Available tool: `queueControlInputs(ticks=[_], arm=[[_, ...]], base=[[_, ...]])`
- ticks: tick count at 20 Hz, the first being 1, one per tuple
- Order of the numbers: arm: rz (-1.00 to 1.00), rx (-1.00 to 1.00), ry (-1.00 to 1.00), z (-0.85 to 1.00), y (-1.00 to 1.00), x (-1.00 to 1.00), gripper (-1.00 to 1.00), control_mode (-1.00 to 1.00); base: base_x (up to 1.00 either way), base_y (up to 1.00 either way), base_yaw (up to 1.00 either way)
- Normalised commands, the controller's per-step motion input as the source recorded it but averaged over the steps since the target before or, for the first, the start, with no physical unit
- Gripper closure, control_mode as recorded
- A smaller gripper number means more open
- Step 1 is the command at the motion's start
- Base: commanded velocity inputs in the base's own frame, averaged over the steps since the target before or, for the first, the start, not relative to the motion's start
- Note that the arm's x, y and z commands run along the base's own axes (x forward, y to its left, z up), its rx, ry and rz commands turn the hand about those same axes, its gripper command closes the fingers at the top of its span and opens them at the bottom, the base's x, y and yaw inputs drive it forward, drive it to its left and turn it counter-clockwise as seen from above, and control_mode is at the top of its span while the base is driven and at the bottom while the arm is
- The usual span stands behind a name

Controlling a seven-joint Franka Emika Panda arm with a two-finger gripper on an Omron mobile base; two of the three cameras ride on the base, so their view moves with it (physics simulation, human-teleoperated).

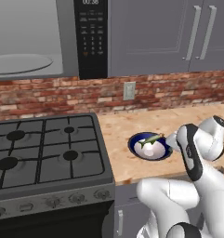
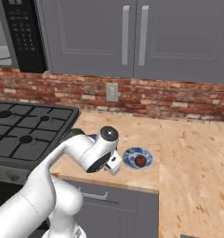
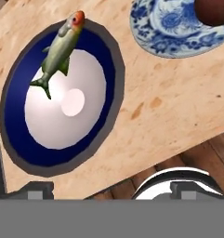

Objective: Remove the apple from the bowl and place it on the small plate. Then place the bowl with only the fish in the microwave, close the door, and press the start button to microwave the fish.

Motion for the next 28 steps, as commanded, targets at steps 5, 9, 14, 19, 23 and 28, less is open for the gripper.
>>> queueControlInputs(ticks=[5, 9, 14, 19, 23, 28], arm=[[0.00, 0.11, 0.00, -0.23, 0.00, 0.32, -1.00, -1.00], [0.00, 0.07, 0.00, -0.33, 0.00, 0.24, -1.00, -1.00], [0.00, 0.05, 0.00, -0.36, 0.02, 0.35, -1.00, -1.00], [0.00, 0.05, 0.00, -0.26, 0.01, 0.41, -1.00, -1.00], [0.00, 0.05, 0.00, -0.20, 0.01, 0.41, -1.00, -1.00], [0.00, 0.04, 0.00, -0.18, 0.01, 0.22, -1.00, -1.00]], base=[[0.00, 0.00, 0.00], [0.00, 0.00, 0.00], [0.00, 0.00, 0.00], [0.00, 0.00, 0.00], [0.00, 0.00, 0.00], [0.00, 0.00, 0.00]])
